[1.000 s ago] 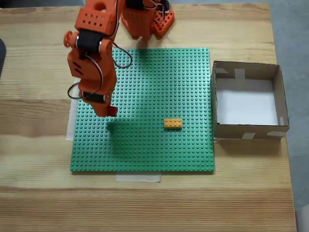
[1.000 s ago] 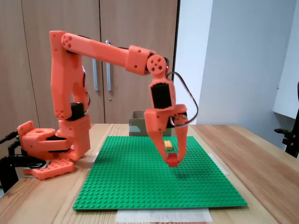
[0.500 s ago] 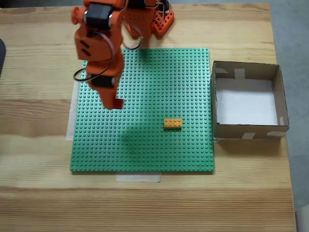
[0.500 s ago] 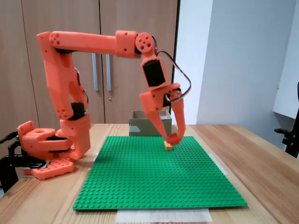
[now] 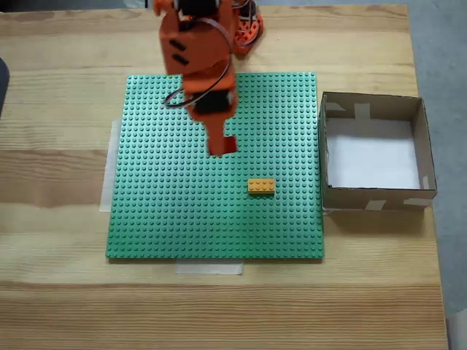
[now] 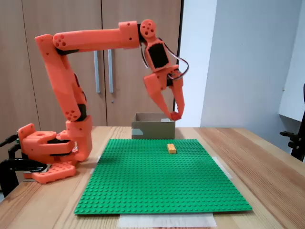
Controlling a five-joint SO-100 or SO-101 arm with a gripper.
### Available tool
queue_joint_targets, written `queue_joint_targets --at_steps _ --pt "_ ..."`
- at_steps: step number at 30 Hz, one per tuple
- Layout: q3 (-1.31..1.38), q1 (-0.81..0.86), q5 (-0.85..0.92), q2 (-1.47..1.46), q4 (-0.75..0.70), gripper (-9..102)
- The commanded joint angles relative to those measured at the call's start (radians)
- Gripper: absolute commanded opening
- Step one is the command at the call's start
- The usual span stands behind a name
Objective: Pick the red lego block and put it in the box.
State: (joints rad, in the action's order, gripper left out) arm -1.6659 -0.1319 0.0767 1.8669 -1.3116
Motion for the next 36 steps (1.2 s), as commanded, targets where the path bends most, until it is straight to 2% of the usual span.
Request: queue_joint_targets --at_steps 1,12,24,27,33,36 --pt "0.038 -0.069 -0.006 0.055 0.003 9" --pt "-0.046 -0.379 -0.046 0.204 0.038 10" --pt "-0.129 -0.543 -0.11 0.192 0.167 10" --pt "-0.127 -0.537 -0.11 0.179 0.144 11" --pt "-0.313 -0.339 -0.15 0.261 0.198 15" --pt "-0.408 -0.304 -0.156 0.264 0.222 15"
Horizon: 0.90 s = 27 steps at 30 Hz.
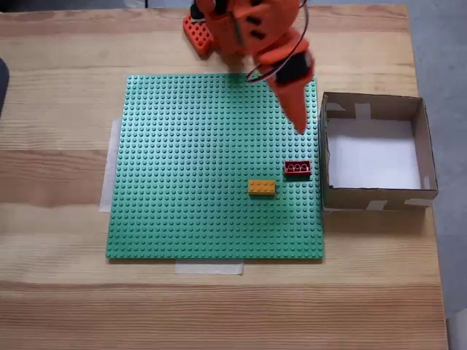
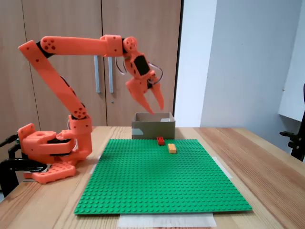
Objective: Pick the red lego block and put it in the box.
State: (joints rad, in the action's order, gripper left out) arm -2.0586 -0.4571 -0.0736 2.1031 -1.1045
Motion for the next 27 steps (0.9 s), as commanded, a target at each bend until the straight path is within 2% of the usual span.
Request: queue_joint_targets --at_steps 1,6,21,27 --pt "-0.054 0.02 -0.015 0.005 0.023 15" --pt "-0.048 0.02 -0.054 -0.094 0.058 15" --pt "0.236 -0.011 -0.104 -0.482 0.04 16" --pt "0.244 -0.031 -0.138 -0.569 0.067 17"
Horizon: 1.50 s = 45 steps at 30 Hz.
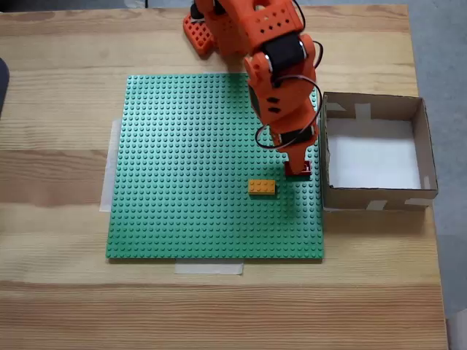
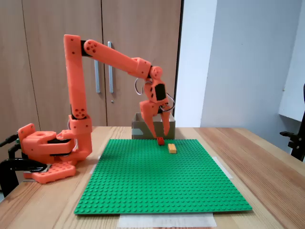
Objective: Pick the red lego block and put it in the box.
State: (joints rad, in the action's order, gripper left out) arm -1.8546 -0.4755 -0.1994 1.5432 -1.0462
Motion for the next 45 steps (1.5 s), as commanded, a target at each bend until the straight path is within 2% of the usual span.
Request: queue_joint_targets --at_steps 1,12,22,29,32,38,45 --pt "0.04 -0.014 -0.02 -0.02 0.012 17" --pt "0.041 -0.011 -0.025 -0.092 0.083 16" --pt "0.023 -0.002 0.002 -0.077 0.104 7" --pt "-0.075 0.052 0.031 0.138 0.1 5" --pt "-0.008 0.06 0.032 0.356 -0.025 5" --pt "0.202 -0.117 0.031 0.463 -0.184 5" --pt "0.27 -0.298 0.032 0.43 -0.209 6"
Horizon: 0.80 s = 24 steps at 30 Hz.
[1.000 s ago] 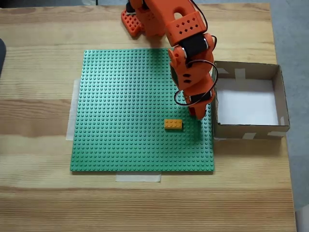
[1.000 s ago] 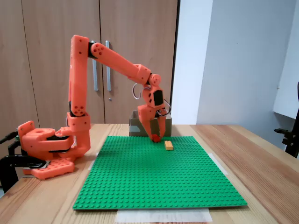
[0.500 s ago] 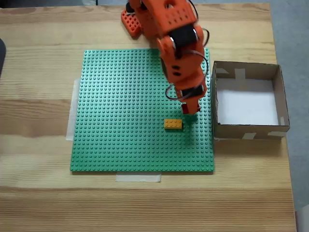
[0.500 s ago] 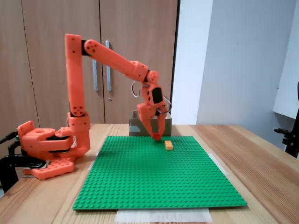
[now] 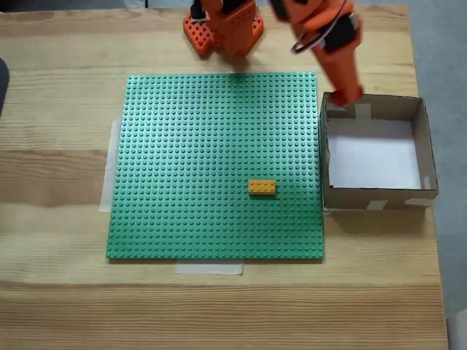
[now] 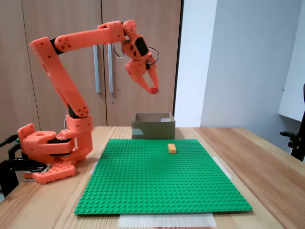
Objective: Pick the red lego block and put it in the box.
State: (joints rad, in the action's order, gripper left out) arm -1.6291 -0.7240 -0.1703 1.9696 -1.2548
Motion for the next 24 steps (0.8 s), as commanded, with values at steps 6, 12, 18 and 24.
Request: queue_joint_targets --at_steps 6,12,18,24 --pt "0.094 -0.104 -0.008 -0.189 0.034 6" --pt "0.282 -0.106 -0.023 -0.44 0.015 6" --pt "0.428 -0.107 -0.029 -0.673 0.003 6" --pt "0.443 -0.106 0.0 -0.804 0.023 6"
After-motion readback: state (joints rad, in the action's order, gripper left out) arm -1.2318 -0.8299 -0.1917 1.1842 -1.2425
